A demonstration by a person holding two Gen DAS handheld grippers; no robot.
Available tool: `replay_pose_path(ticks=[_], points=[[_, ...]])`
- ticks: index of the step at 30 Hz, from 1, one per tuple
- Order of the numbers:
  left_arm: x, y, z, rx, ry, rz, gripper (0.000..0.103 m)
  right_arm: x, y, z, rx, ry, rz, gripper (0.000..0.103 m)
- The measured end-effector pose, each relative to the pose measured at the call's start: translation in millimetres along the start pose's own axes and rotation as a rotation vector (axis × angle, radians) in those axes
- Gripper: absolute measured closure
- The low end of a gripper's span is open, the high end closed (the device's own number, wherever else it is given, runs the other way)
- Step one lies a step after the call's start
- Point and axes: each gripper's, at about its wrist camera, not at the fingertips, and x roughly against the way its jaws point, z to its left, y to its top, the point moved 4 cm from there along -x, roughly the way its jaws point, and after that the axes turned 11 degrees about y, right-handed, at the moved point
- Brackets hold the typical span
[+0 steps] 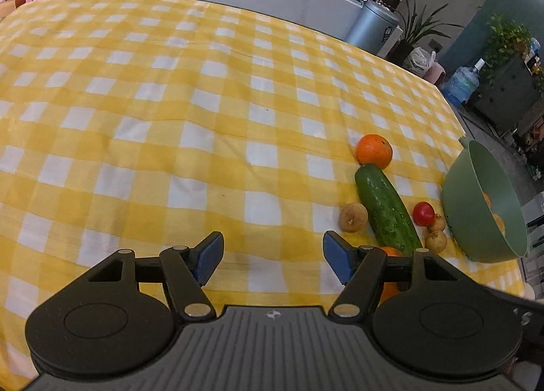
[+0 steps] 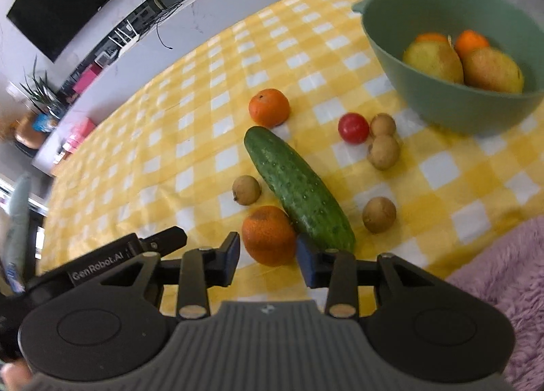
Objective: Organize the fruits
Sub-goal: 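Withdraw both open tools back toward the remaining fruit, then close the right tool on the orange beside the cucumber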
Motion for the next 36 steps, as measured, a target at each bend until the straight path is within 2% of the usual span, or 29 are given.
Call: replay_pose_path(ticks=[5, 8, 11, 14, 17, 22, 25, 27, 30, 36], points=[[-2.1, 4.0, 15.0, 0.087, -0.068, 0.033, 0.024, -15.3, -2.9, 9.7, 0.033, -0.092, 0.006, 0.066], [-1.0, 5.4, 19.0, 0.102, -0.092, 0.047, 0.024, -21.7, -1.8, 13.0, -0.005, -0.14, -0.016, 0.065], [-0.8, 4.9, 18.9, 0.106, -0.113, 0.057, 0.024, -28.0, -3.8, 19.3, 0.009, -0.175, -0.021, 0.057], [-1.0, 3.3, 16.1, 0.093, -0.117, 0.065, 0.024, -33.9, -6.4, 23.3, 0.062, -0.216, -0.034, 0.056], [-2.2, 3.6, 14.9, 0.086, -0.122, 0.07, 0.024, -36.5, -8.8, 26.5, 0.121, -0.249, -0.036, 0.062], [-3.2, 2.0, 12.9, 0.086, -0.141, 0.086, 0.024, -30.6, -9.0, 26.3, 0.132, -0.213, -0.006, 0.063], [-2.9, 2.3, 12.1, 0.084, -0.145, 0.087, 0.024, -33.6, -14.3, 40.6, 0.243, -0.153, 0.122, 0.063], [-3.3, 2.4, 12.5, 0.082, -0.143, 0.088, 0.024, -36.8, -18.1, 45.5, 0.275, -0.158, 0.163, 0.062], [-4.4, 2.4, 14.8, 0.089, -0.14, 0.089, 0.024, -41.5, -19.5, 49.4, 0.324, -0.171, 0.142, 0.061], [-9.4, 2.5, 16.7, 0.097, -0.107, 0.093, 0.024, -49.9, -16.6, 41.2, 0.273, -0.115, 0.142, 0.062]])
